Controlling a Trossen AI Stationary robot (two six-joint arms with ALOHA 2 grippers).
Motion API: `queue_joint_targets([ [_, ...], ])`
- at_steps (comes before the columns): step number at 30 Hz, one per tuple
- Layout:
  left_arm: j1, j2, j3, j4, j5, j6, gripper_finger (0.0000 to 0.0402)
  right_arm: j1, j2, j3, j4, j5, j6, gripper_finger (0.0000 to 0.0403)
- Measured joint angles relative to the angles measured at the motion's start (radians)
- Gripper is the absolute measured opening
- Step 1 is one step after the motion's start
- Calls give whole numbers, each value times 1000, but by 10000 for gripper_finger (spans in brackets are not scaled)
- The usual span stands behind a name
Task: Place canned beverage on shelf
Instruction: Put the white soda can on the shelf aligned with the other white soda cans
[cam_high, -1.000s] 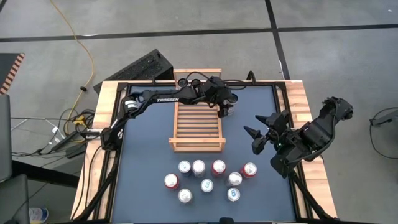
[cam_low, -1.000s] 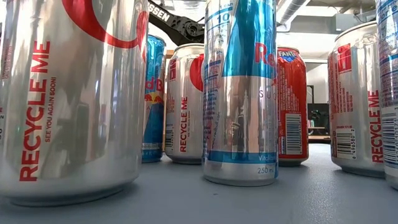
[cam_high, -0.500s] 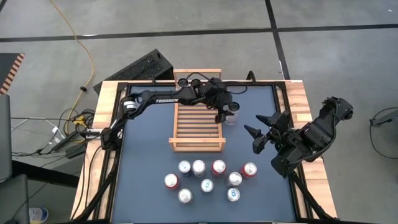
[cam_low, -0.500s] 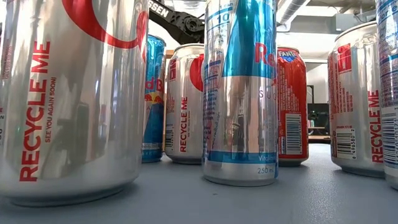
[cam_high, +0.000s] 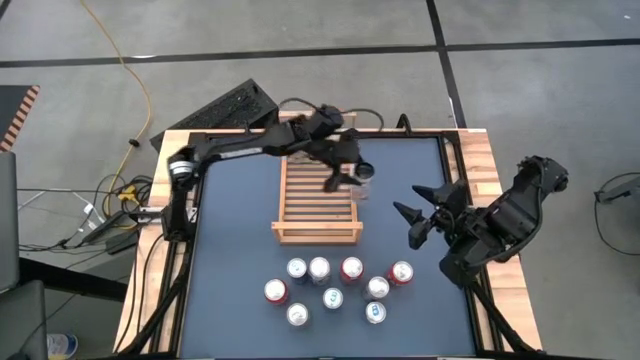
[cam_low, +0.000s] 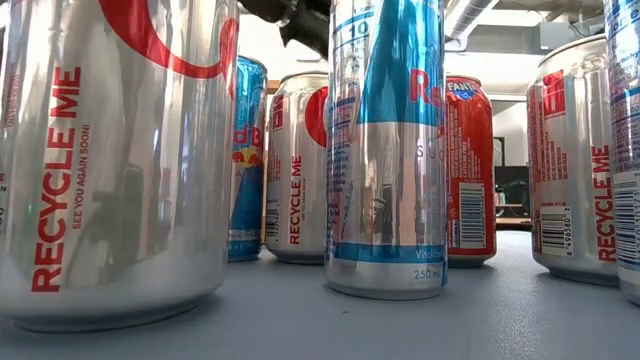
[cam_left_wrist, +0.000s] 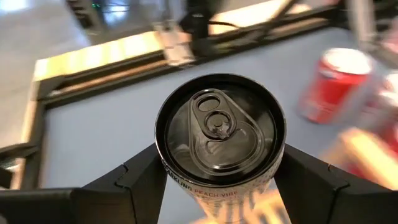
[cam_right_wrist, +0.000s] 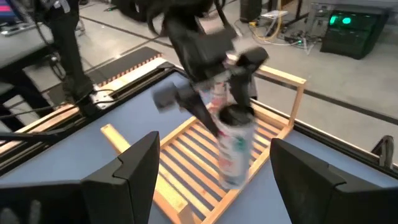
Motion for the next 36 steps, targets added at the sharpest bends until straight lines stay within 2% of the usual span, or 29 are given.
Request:
queue_joint_targets([
  [2,20,-72,-51,-41,49,22,238,19,0,0,0,0,-1,276],
  [5,50,-198,-161,-17,24,79,238,44,0,0,0,3,-1,276],
  [10,111,-381,-387,196,-13,139,238,59,0,0,0,36,-2,276],
  [14,158,-404,-467,351,-65,142,238,56,0,0,0,59,-16,276],
  [17,180,-368,-449,387,-83,149,238,48,0,0,1,62,-16,276],
  [22,208,-274,-384,330,-94,142,238,43,0,0,4,61,-12,276],
  [25,235,-222,-305,301,-96,115,238,43,0,0,5,62,-11,276],
  [30,249,-119,-182,209,-163,117,238,43,0,0,6,65,-15,276],
  [36,250,-52,-119,185,-173,90,238,43,3,0,5,66,-17,276],
])
